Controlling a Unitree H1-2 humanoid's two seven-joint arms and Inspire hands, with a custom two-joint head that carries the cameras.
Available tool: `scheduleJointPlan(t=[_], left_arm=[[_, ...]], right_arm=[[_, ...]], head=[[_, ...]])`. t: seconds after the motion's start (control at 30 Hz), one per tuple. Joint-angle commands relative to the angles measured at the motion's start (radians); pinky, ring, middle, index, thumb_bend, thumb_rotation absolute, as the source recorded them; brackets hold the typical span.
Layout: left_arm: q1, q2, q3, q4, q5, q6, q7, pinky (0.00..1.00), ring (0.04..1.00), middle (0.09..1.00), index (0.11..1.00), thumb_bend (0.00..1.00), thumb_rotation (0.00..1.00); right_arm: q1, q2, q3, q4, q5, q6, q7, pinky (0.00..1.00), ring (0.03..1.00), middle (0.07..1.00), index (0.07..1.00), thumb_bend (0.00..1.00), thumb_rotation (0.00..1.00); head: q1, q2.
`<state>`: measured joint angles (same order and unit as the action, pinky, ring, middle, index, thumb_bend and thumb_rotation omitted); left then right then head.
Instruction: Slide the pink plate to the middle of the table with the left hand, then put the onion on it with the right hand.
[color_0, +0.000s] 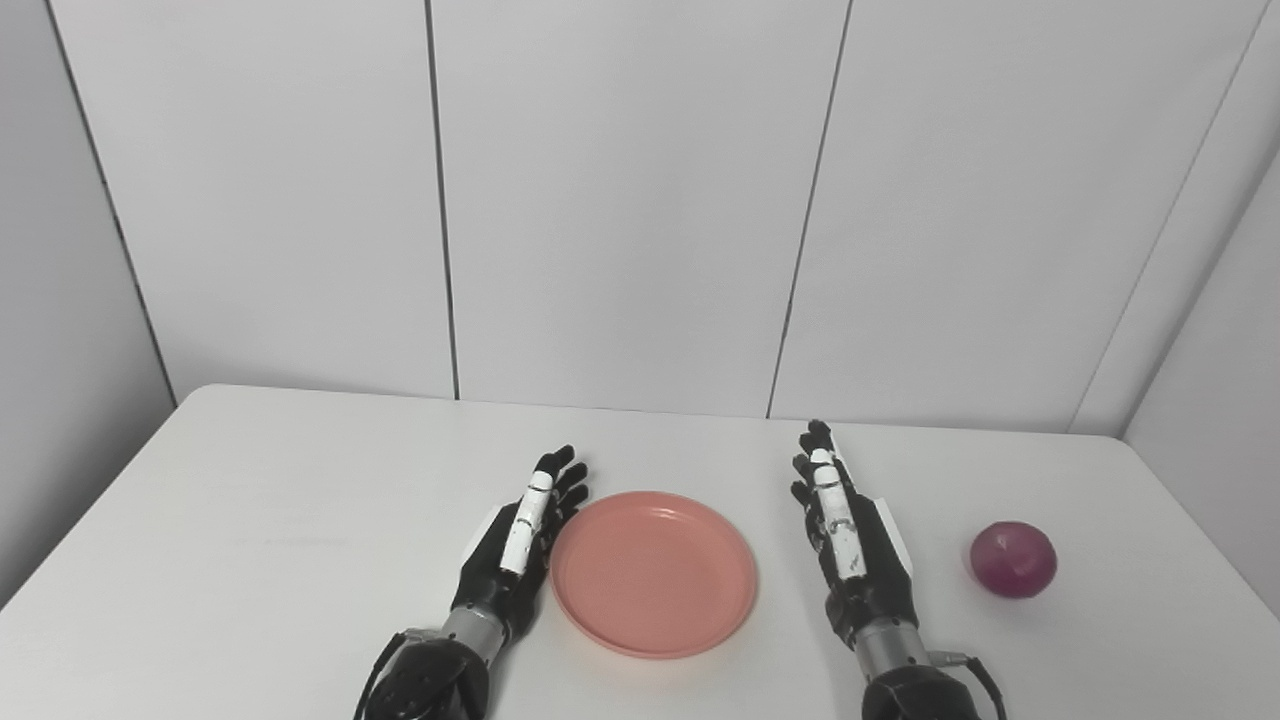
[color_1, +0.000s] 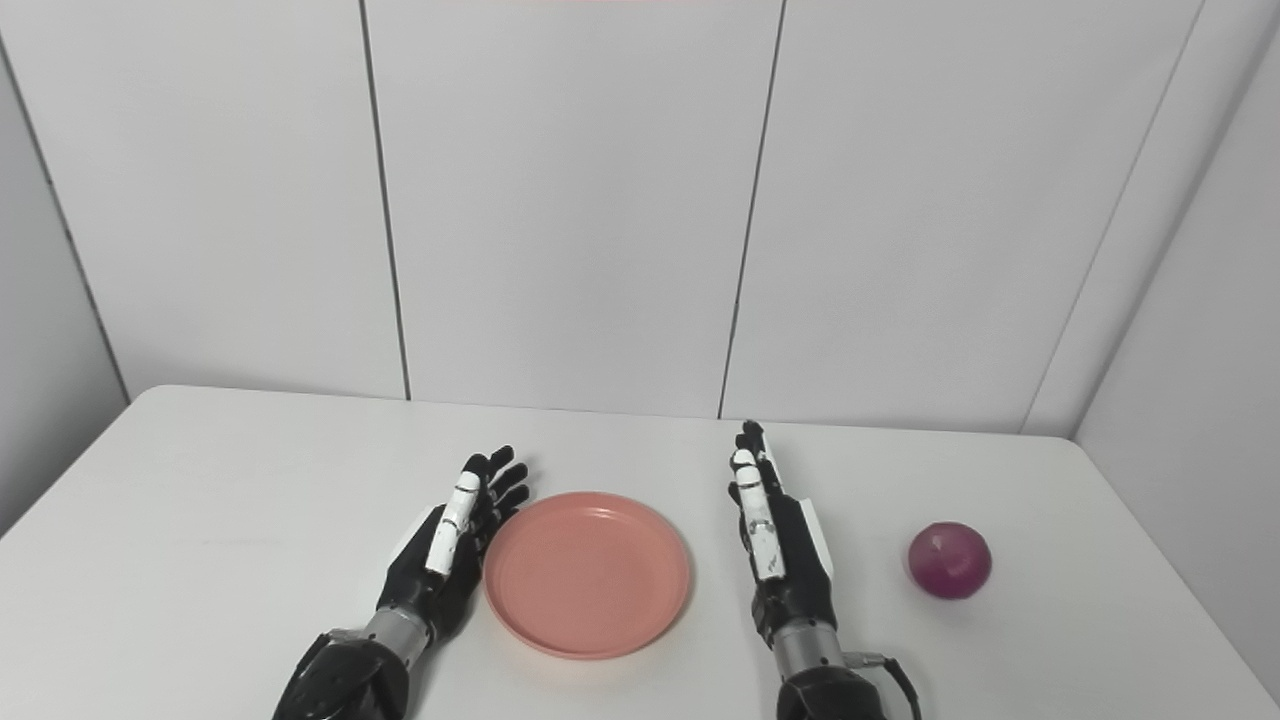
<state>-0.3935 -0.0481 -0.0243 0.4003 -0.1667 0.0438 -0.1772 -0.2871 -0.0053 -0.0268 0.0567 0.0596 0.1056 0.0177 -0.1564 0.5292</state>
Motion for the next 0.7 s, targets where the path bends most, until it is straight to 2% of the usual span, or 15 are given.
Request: scheduleJointPlan(t=[0.0, 0.17, 0.33, 0.57, 0.67], left_arm=[[-0.030, 0.002, -0.005, -0.028, -0.004, -0.036, -0.023, 1.00, 0.985, 0.982, 0.977, 0.64, 1.00], [-0.038, 0.012, -0.001, -0.008, -0.004, -0.057, -0.033, 1.00, 0.975, 0.975, 0.971, 0.64, 1.00], [-0.044, 0.018, 0.005, 0.011, -0.010, -0.067, -0.041, 1.00, 0.971, 0.972, 0.967, 0.64, 1.00], [-0.051, 0.018, 0.008, 0.035, -0.010, -0.094, -0.052, 1.00, 0.970, 0.972, 0.967, 0.64, 1.00], [-0.054, 0.018, 0.012, 0.043, -0.018, -0.095, -0.057, 1.00, 0.974, 0.976, 0.969, 0.64, 1.00]], right_arm=[[-0.056, -0.005, -0.007, -0.036, -0.010, -0.005, -0.013, 1.00, 1.000, 1.000, 1.000, 0.47, 1.00], [-0.074, -0.026, -0.041, -0.018, -0.006, -0.004, -0.036, 1.00, 1.000, 1.000, 1.000, 0.50, 0.95], [-0.078, -0.047, -0.063, -0.023, -0.011, 0.020, -0.053, 1.00, 1.000, 1.000, 1.000, 0.49, 0.97], [-0.072, -0.084, -0.067, -0.023, -0.061, 0.021, -0.077, 1.00, 1.000, 1.000, 1.000, 0.49, 0.99], [-0.060, -0.110, -0.059, -0.030, -0.108, 0.028, -0.085, 1.00, 0.997, 0.998, 1.000, 0.48, 0.98]], head=[[0.000, 0.000], [-0.043, 0.000], [-0.074, -0.006], [-0.082, -0.008], [-0.115, -0.017]])
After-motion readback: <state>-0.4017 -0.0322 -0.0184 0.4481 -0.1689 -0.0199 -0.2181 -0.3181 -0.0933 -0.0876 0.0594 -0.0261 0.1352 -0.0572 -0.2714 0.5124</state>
